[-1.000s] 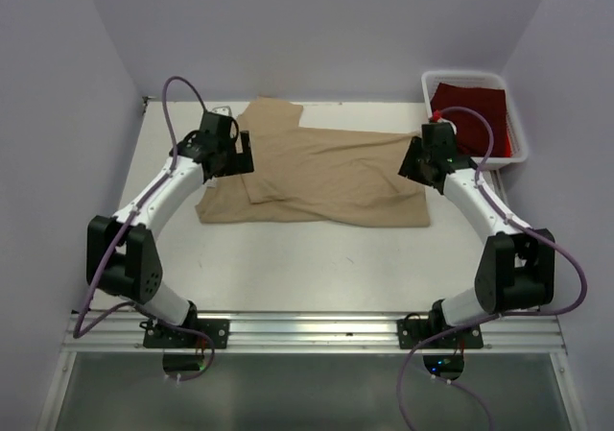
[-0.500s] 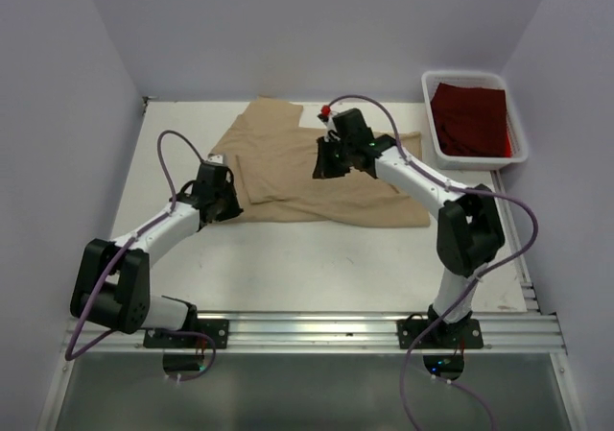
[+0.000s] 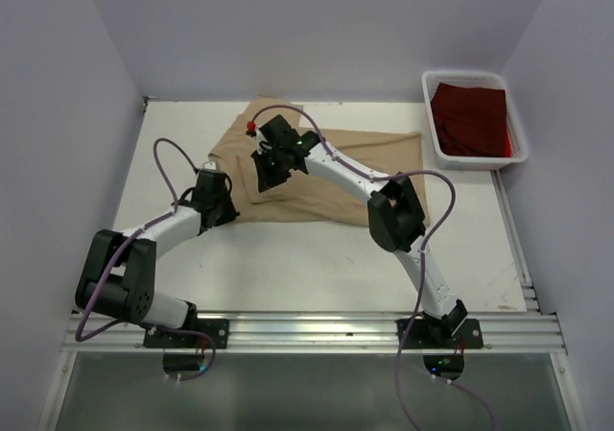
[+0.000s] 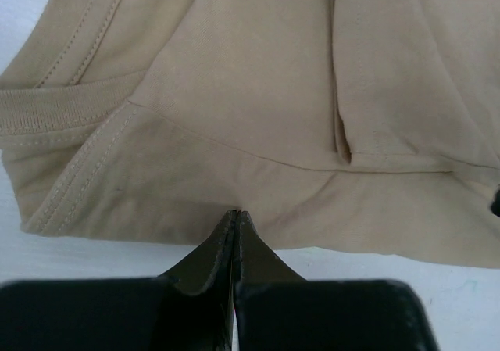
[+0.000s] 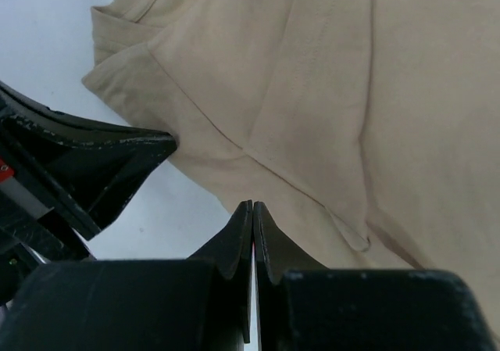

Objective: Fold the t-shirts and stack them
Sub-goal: Fold the tshirt

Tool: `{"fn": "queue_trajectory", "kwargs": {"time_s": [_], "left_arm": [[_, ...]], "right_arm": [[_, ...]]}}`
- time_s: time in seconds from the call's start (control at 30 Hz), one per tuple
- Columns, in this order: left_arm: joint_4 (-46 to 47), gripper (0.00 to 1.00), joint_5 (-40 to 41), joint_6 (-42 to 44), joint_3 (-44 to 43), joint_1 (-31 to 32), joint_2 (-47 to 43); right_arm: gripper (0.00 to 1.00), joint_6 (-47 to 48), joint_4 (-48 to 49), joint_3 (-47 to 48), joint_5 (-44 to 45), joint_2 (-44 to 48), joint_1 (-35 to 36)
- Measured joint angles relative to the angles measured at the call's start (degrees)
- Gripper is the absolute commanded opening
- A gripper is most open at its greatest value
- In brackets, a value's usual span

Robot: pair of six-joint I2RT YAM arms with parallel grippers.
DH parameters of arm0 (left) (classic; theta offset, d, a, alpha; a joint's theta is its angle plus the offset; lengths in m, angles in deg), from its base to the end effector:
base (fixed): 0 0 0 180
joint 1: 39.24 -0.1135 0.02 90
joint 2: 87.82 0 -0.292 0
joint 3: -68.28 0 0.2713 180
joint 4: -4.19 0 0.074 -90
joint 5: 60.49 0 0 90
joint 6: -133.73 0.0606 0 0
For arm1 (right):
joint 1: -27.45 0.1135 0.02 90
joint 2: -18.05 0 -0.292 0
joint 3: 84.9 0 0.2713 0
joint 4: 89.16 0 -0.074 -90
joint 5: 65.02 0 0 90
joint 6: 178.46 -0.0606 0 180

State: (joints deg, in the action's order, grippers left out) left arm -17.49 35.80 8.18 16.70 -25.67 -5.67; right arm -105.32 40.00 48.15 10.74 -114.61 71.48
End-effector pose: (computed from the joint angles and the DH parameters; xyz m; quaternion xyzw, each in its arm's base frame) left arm 0.2892 -0.0630 0.1586 -0.1975 0.9241 -0.0870 0.3154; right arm 0.4021 0.4095 0.2277 -0.2601 0.8978 0.2707 0.2303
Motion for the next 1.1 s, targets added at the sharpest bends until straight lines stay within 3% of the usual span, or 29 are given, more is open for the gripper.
{"fn": "queue_trajectory", "kwargs": {"time_s": [0.3,0.33,0.37,0.4,0.43,0.53,1.1], "left_arm": [[2.36,0.0,-0.09,-0.02,2.43,-0.72,0.68],[2.6,0.0,-0.09,-0.02,2.62,-0.83,0.68],[3.06,0.0,-0.13,-0.02,2.95,-0.85,0.68],[3.26,0.0,-0.15,-0.02,3.06,-0.87,0.68],[3.54,0.0,-0.28,-0.02,3.1,-0.9,0.68],[4.46,0.0,-0.57,-0.02,3.61,-0.98,0.59],[7.78,0.0,-1.6,-0.57,5.6,-1.18,-0.11]], "right_arm": [[0.0,0.0,-5.14,12.26,1.9,-11.37,1.99],[0.03,0.0,-5.14,12.41,2.47,-11.69,2.03],[0.12,-0.04,-5.27,12.5,2.89,-12.0,2.08],[0.13,-0.07,-5.22,12.61,3.23,-12.24,2.1],[0.21,-0.07,-5.27,12.72,3.67,-12.46,2.12],[0.31,-0.35,-5.46,13.33,4.46,-12.83,2.21],[0.35,-1.11,-5.22,15.47,4.74,-14.56,5.84]]}}
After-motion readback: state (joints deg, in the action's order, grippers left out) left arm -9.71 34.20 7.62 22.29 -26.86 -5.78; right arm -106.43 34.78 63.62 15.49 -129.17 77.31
